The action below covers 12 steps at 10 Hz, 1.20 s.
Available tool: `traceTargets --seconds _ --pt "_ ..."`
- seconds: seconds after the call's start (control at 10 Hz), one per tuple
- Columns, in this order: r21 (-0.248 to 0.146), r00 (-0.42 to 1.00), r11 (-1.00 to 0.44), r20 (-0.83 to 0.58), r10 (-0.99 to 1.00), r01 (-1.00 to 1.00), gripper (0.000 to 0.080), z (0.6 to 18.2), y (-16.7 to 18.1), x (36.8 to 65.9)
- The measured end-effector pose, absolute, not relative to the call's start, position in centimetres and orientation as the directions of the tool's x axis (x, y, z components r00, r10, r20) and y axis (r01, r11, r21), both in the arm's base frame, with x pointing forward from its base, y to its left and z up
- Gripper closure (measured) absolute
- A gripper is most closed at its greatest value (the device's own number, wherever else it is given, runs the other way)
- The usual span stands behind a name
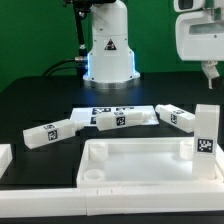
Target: Assemble desk
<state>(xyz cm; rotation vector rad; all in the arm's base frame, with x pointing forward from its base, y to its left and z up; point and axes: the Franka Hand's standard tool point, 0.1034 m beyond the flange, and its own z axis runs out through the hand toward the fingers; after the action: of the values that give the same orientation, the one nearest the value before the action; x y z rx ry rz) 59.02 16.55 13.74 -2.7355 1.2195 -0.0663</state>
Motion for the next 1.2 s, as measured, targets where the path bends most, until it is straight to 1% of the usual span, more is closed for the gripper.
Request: traceTargets --seconds 0.1,0.2,0.3,0.4,0.5,0.6,0.7,0.8,0.9,1.1,1.2 --pt "-0.136 0.797 -0.789 -0.003 -0.604 -0.599 0.015 13.5 16.4 57.7" --pt "-0.126 0.884 -0.877 -0.002 -0.468 -0.464 0.015 13.4 16.2 56.0" --pt "-0.107 0.942 -0.936 0.008 -0.337 -0.334 0.015 13.1 16.0 54.7" --pt "-0.106 0.966 -0.962 0.028 -0.256 -0.252 0.015 13.0 15.8 54.7" --pt "-0.109 0.974 -0.971 0.052 -0.218 -0.212 0.015 13.2 15.4 55.2" --pt "-0.104 0.983 -0.98 0.056 -0.175 -0.168 0.015 13.1 15.4 55.2" --pt "-0.094 0.994 -0.993 0.066 -0.082 -0.076 0.015 13.1 15.3 55.2" --pt "-0.089 0.996 -0.995 0.068 -0.049 -0.043 0.015 13.0 15.2 55.2" --pt "-0.072 0.995 -0.996 0.085 0.053 0.059 0.015 12.0 14.6 54.7" --pt "-0.019 0.973 -0.975 0.068 0.221 0.223 0.015 7.7 13.9 49.5" --pt "-0.01 0.96 -0.962 0.067 0.271 0.273 0.015 7.0 13.8 48.5"
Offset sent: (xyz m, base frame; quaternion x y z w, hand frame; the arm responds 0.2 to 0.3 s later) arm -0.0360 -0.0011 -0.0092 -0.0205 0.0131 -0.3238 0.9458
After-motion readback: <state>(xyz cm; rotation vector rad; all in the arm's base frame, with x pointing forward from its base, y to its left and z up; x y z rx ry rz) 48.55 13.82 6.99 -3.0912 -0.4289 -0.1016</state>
